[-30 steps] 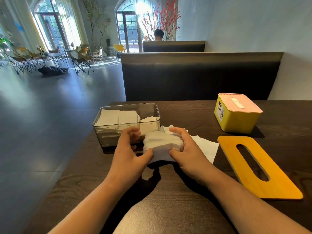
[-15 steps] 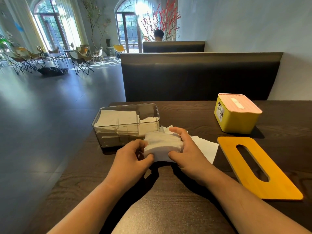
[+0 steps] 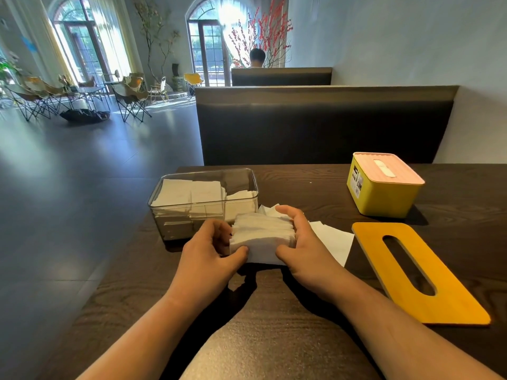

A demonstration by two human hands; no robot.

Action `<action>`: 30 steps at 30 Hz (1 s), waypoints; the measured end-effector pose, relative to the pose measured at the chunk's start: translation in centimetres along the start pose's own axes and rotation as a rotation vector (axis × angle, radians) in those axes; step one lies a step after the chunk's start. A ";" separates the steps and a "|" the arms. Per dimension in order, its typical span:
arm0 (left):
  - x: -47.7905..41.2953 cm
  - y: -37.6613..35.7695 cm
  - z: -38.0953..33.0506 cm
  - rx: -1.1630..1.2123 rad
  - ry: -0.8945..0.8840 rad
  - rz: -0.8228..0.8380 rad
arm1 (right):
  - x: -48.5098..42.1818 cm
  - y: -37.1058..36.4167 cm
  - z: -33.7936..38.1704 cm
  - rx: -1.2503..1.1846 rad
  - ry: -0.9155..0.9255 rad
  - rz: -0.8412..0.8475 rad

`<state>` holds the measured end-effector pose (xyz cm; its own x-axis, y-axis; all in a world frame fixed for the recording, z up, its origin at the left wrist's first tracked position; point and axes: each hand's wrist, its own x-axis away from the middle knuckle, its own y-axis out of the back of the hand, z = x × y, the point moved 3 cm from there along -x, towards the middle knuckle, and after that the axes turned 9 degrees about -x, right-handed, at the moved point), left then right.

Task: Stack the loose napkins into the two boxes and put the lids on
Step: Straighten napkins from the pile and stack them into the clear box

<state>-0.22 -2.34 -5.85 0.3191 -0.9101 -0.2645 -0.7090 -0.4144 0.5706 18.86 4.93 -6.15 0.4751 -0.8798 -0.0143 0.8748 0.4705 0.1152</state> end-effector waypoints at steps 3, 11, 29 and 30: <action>-0.1 0.3 0.1 -0.014 0.010 0.005 | 0.0 0.0 0.0 0.000 0.004 0.002; -0.1 -0.1 0.1 0.003 0.008 0.051 | 0.0 0.0 -0.2 -0.024 0.025 0.002; 0.0 -0.1 -0.2 0.119 0.020 0.137 | -0.2 0.2 -0.3 -0.034 0.011 -0.035; -0.1 -0.1 -0.1 0.123 0.023 0.126 | -0.2 0.2 -0.2 -0.037 0.012 -0.035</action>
<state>-0.09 -2.25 -5.77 0.2361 -0.9552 -0.1782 -0.8157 -0.2945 0.4979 18.98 5.21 -6.36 0.4450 -0.8951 -0.0293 0.8938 0.4418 0.0774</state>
